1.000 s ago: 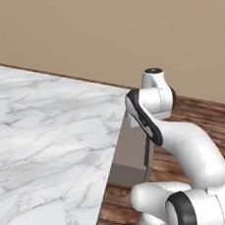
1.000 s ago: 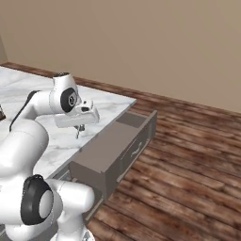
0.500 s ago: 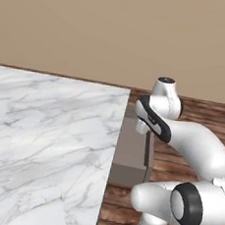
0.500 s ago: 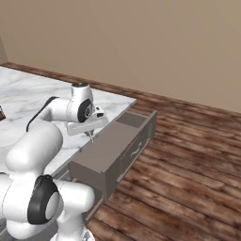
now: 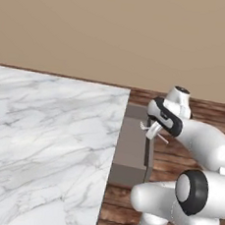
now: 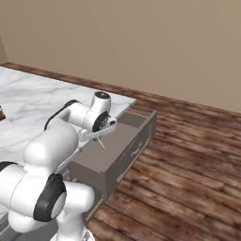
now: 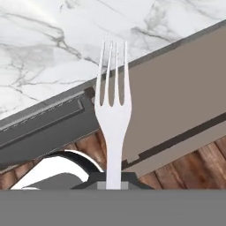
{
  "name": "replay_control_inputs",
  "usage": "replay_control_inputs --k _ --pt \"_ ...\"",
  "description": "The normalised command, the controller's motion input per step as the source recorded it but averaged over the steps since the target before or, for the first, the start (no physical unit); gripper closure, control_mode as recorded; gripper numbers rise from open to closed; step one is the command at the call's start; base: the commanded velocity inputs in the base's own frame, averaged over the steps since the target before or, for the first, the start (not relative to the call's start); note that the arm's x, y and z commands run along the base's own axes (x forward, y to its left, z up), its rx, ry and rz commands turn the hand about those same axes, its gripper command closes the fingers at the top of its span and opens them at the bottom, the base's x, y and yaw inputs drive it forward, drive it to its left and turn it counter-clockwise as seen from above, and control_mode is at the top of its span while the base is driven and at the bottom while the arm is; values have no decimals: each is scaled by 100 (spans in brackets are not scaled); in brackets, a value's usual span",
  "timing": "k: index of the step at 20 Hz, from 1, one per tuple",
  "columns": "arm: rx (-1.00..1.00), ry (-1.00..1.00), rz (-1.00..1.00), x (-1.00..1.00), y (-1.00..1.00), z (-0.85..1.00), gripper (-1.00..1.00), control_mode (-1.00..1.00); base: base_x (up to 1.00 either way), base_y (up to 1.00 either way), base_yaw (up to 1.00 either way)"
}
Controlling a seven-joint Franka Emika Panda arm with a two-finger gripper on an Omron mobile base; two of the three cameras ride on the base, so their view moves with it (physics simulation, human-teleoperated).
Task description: Organize the utensils by type. Pick up the wooden spoons from the counter and place them in the open cabinet. Then pick up the metallic utensils from the counter and place them in the open drawer.
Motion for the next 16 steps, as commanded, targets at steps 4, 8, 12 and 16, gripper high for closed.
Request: replay_control_inputs --k 4,8,12,16 --pt "8 -9 -25 6 0 -17 100 -100 0 0 0" --pt "3 -13 -32 2 3 -20 100 -100 0 0 0" --pt "2 -6 -34 12 9 -18 100 -100 0 0 0" --pt "-1 2 -30 25 5 -12 100 -100 0 0 0"
